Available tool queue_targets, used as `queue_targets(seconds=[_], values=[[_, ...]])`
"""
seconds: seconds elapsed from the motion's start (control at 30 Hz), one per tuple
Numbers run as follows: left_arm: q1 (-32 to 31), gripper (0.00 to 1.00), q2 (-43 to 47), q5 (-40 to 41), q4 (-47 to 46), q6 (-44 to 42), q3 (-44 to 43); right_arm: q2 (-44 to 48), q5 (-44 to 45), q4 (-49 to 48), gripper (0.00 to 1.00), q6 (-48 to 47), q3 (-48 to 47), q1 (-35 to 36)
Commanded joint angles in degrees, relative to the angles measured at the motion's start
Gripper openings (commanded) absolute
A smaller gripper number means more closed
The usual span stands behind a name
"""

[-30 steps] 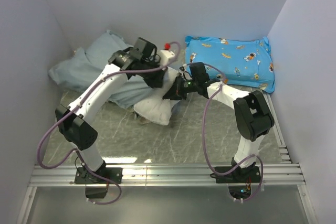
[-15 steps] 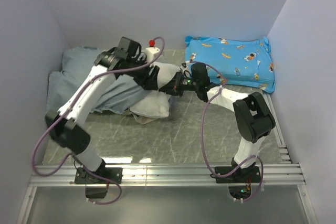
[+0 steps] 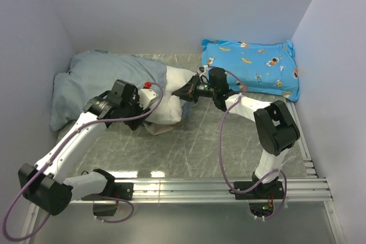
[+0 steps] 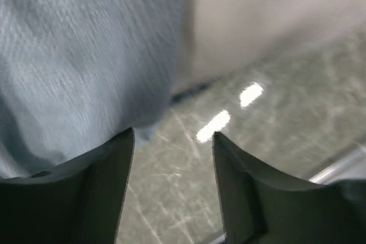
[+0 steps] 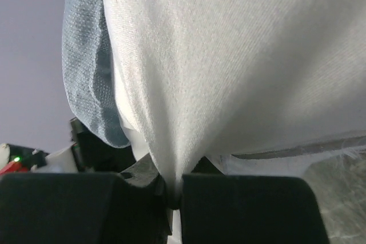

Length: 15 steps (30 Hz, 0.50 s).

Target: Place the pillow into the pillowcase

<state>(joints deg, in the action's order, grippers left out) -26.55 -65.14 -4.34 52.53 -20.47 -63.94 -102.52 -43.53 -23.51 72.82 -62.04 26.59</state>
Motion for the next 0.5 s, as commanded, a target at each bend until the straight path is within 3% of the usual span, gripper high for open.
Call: queue_targets(seconds=[0.0, 0.07, 0.13, 0.2, 0.23, 0.33, 0.37, 0.47], values=[[0.3, 0.60, -2.3, 7.2, -8.9, -0.4, 0.0, 2.1, 0.6, -6.6, 0.00, 3.7, -3.1, -0.7], [0.1, 0.54, -4.6, 7.3, -11.4, -0.4, -0.7, 2.1, 0.3, -6.9, 0.00, 4.3, -3.1, -0.6], [0.1, 0.23, -6.1, 4.9, -11.5, -0.4, -2.5, 2.1, 0.3, -6.9, 0.00, 4.4, -3.2, -0.7], [0.0, 0.00, -7.9, -5.2, -4.9, -2.4, -5.7, 2.1, 1.0, -6.8, 0.00, 4.5, -3.3, -0.7], [-0.4, 0.00, -8.2, -17.9, -2.3, -5.0, -9.9, 2.0, 1.3, -6.9, 0.00, 4.7, -3.5, -0.5], [-9.3, 0.00, -9.7, -34.4, 4.5, -5.4, -20.1, 1.0, 4.5, -5.5, 0.00, 5.4, -5.3, 0.0], [-14.4, 0.00, -10.8, -36.8, 5.8, -4.8, -22.5, 0.5, 6.5, -5.1, 0.00, 5.8, -6.2, 0.4], [-16.9, 0.00, -14.8, -42.3, 8.9, -4.4, -26.2, -2.1, 8.3, -3.6, 0.00, 5.6, -7.4, 1.9]])
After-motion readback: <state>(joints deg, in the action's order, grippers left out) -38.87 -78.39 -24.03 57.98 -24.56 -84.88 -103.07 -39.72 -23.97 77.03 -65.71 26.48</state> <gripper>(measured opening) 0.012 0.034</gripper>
